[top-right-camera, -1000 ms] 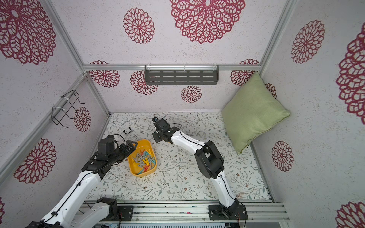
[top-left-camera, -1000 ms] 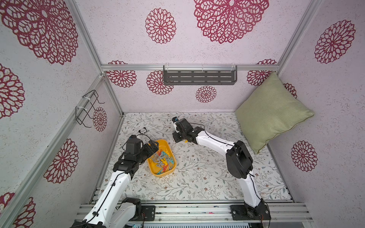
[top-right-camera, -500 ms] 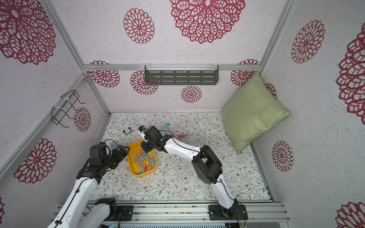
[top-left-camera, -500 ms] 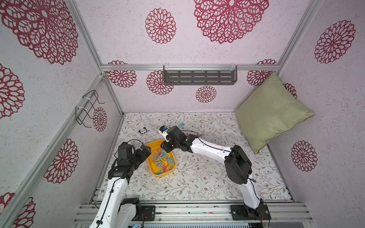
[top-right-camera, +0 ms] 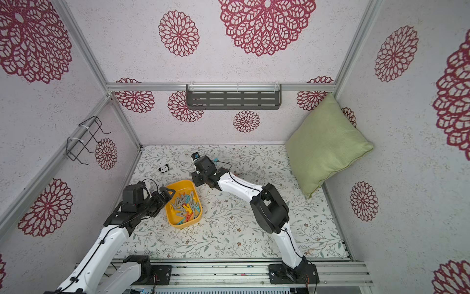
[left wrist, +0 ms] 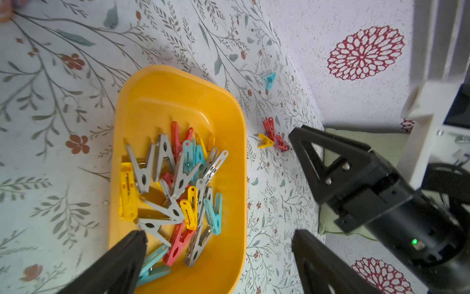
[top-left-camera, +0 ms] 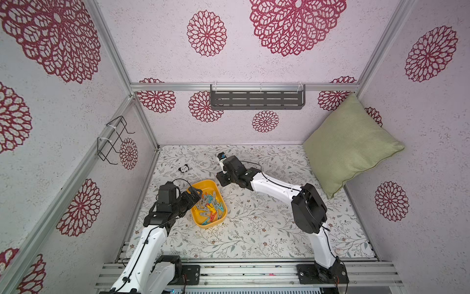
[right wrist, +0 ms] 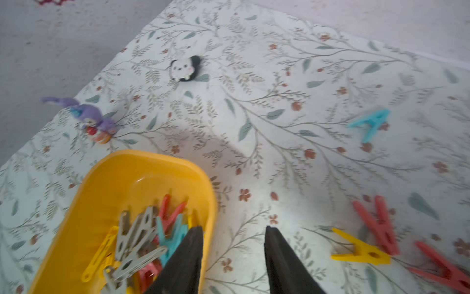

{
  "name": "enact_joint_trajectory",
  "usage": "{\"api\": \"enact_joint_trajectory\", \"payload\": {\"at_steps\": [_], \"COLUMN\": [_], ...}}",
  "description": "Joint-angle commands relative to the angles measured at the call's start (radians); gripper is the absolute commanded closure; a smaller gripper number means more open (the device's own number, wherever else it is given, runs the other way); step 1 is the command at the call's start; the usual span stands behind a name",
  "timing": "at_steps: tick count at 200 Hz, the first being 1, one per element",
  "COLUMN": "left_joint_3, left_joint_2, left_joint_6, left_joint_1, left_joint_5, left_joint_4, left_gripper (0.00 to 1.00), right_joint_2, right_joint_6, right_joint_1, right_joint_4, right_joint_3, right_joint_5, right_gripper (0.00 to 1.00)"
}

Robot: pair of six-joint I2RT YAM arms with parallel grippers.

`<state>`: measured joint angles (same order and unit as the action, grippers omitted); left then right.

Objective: Put the clothespins into the storage box
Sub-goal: Pick up the clothespin from the center of the board.

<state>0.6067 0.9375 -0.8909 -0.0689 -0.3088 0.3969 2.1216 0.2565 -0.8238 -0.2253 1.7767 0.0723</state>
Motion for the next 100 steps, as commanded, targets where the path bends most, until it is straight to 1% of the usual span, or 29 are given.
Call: {"api": "enact_joint_trajectory", "payload": {"at_steps": [1, 21, 42, 76, 100], "left_joint_3": [0.033, 0.059, 0.088, 0.123, 0.137], "left_joint_2": [0.042, 0.084, 0.116, 0.158, 0.193], "left_joint_6": [-0.011, -0.007, 0.001, 0.010, 0.017], "left_joint_1": [-0.043, -0.054, -0.055, -0.055, -0.056], "left_joint_5": [0.017, 0.013, 0.011, 0.008, 0.002], "left_joint_4": [-0.062, -0.080, -0.085, -0.097, -0.110], "left_gripper": [0.03, 0.03, 0.03, 0.03, 0.03], "right_joint_2": [0.035, 0.115, 0.215, 0.406, 0.511], "right_joint_6": [0.017, 0.007, -0.003, -0.013, -0.016], "right_joint_1": [0.070, 0.106, 0.137, 0.167, 0.181], "right_joint_4": [-0.013, -0.041, -0.086, -0.201, -0.259], "right_joint_3": [0.069, 0.147, 0.256, 0.519, 0.669], "right_joint_5": [0.082, 0.120, 0.131, 0.134, 0.123], "right_gripper": [0.54, 0.53, 0.52, 0.52, 0.52]}}
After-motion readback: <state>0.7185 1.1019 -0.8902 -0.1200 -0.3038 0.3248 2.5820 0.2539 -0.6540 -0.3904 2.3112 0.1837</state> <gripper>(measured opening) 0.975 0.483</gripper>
